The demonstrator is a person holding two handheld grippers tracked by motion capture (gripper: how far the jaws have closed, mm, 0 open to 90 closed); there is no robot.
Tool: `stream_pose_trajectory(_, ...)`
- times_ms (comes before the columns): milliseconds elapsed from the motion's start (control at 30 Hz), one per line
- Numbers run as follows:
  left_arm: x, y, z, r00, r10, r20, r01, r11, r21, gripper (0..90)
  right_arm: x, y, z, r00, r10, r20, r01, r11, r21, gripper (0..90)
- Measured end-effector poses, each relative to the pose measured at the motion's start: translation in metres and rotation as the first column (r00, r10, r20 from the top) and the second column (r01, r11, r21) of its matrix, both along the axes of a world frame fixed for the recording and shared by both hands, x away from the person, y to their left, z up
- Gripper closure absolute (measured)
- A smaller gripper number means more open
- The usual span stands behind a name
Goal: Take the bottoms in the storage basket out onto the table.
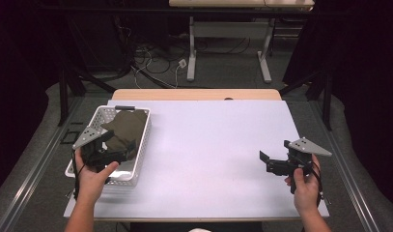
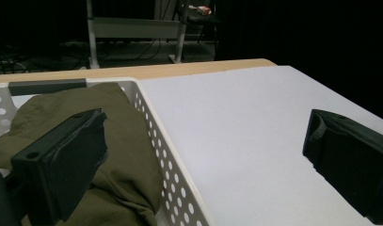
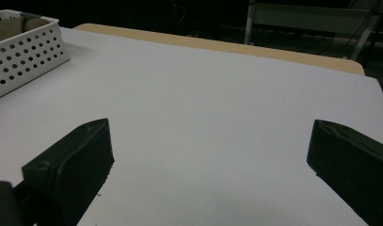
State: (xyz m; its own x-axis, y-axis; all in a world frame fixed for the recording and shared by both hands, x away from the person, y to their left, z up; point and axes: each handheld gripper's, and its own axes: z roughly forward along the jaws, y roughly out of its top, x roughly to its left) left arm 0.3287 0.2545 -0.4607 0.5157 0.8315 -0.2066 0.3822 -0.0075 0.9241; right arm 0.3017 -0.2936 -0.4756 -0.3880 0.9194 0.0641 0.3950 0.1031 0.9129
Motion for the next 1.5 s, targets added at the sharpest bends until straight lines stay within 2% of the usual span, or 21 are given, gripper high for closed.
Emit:
stream_pose_trajectory(133, 0.001, 0.001, 0.001, 0.9999, 0.003, -0.010, -0.002, 1.0000, 0.008, 0.6, 0.001, 0.001, -0.001, 0.9999, 0.002, 0.010, -0.002, 1.000, -0.005, 0.6)
stream_pose_trajectory(200, 0.004, 0.003, 0.002, 0.9998, 0.017, -0.009, -0.017, 0.9998, -0.002, 0.6, 0.000, 0.002, -0.001, 1.0000, 0.002, -0.004, -0.002, 1.000, -0.007, 0.6)
stream_pose_trajectory(233, 0.005, 0.003, 0.004, 0.9999, 0.015, -0.007, -0.015, 0.9999, -0.003, 0.6, 0.000, 0.002, -0.002, 1.0000, 0.000, 0.006, 0.000, 1.000, -0.007, 0.6)
stream_pose_trajectory(433, 0.008, 0.005, 0.010, 0.9993, 0.028, -0.024, -0.029, 0.9993, -0.025, 0.6, 0.001, 0.001, -0.005, 1.0000, 0.002, -0.006, -0.002, 1.000, -0.014, 0.6)
stream_pose_trajectory(633, 0.014, 0.008, 0.014, 0.9979, 0.052, -0.038, -0.053, 0.9980, -0.034, 0.6, 0.003, -0.001, -0.005, 0.9996, -0.001, -0.028, 0.002, 0.999, 0.033, 1.8)
stream_pose_trajectory(667, 0.016, 0.009, 0.016, 0.9974, 0.052, -0.050, -0.054, 0.9974, -0.048, 0.6, 0.004, 0.000, -0.006, 0.9995, 0.005, -0.031, -0.004, 0.999, 0.048, 1.8)
stream_pose_trajectory(833, 0.021, 0.009, 0.024, 0.9966, 0.047, -0.068, -0.050, 0.9977, -0.045, 0.6, 0.004, 0.001, -0.008, 0.9991, 0.000, -0.043, 0.002, 0.999, 0.033, 1.9)
stream_pose_trajectory(867, 0.025, 0.011, 0.027, 0.9944, 0.059, -0.088, -0.064, 0.9961, -0.060, 0.6, 0.004, 0.001, -0.007, 0.9994, -0.009, -0.033, 0.011, 0.999, 0.036, 1.9)
stream_pose_trajectory(1000, 0.032, 0.014, 0.035, 0.9914, 0.078, -0.105, -0.085, 0.9940, -0.068, 0.6, 0.004, 0.001, -0.005, 0.9997, -0.023, -0.013, 0.023, 0.999, 0.047, 2.1)
stream_pose_trajectory(1067, 0.034, 0.015, 0.037, 0.9906, 0.078, -0.112, -0.086, 0.9943, -0.063, 0.6, 0.004, 0.001, -0.005, 0.9996, -0.013, -0.025, 0.014, 0.999, 0.042, 2.0)
stream_pose_trajectory(1133, 0.042, 0.018, 0.038, 0.9870, 0.086, -0.136, -0.097, 0.9925, -0.076, 0.6, 0.006, 0.001, -0.007, 0.9995, -0.002, -0.032, 0.003, 0.999, 0.039, 2.1)
stream_pose_trajectory(1167, 0.042, 0.018, 0.038, 0.9870, 0.086, -0.136, -0.097, 0.9925, -0.076, 0.6, 0.007, 0.002, -0.008, 0.9995, -0.002, -0.030, 0.003, 0.999, 0.040, 2.2)
stream_pose_trajectory(1200, 0.048, 0.020, 0.038, 0.9832, 0.100, -0.153, -0.112, 0.9908, -0.076, 0.6, 0.006, 0.002, -0.008, 0.9992, -0.008, -0.040, 0.009, 0.999, 0.038, 2.3)
stream_pose_trajectory(1233, 0.048, 0.020, 0.038, 0.9832, 0.100, -0.153, -0.112, 0.9908, -0.076, 0.6, 0.006, 0.002, -0.008, 0.9992, -0.008, -0.040, 0.009, 0.999, 0.038, 2.3)
stream_pose_trajectory(1267, 0.055, 0.021, 0.037, 0.9787, 0.113, -0.172, -0.126, 0.9896, -0.069, 0.6, 0.006, 0.003, -0.009, 0.9990, -0.009, -0.045, 0.011, 0.999, 0.046, 2.3)
stream_pose_trajectory(1300, 0.055, 0.021, 0.037, 0.9787, 0.113, -0.172, -0.126, 0.9896, -0.069, 0.7, 0.006, 0.003, -0.010, 0.9989, -0.010, -0.046, 0.012, 0.999, 0.048, 2.3)
stream_pose_trajectory(1333, 0.061, 0.022, 0.036, 0.9741, 0.112, -0.196, -0.126, 0.9904, -0.057, 0.9, 0.007, 0.002, -0.010, 0.9991, -0.009, -0.042, 0.011, 0.999, 0.043, 2.5)
stream_pose_trajectory(1400, 0.064, 0.021, 0.035, 0.9715, 0.114, -0.208, -0.128, 0.9904, -0.053, 1.0, 0.007, 0.002, -0.010, 0.9990, -0.010, -0.045, 0.012, 0.999, 0.044, 2.7)
stream_pose_trajectory(1500, 0.075, 0.020, 0.028, 0.9621, 0.129, -0.240, -0.136, 0.9906, -0.013, 1.0, 0.008, 0.003, -0.012, 0.9990, -0.005, -0.044, 0.006, 0.999, 0.032, 2.9)
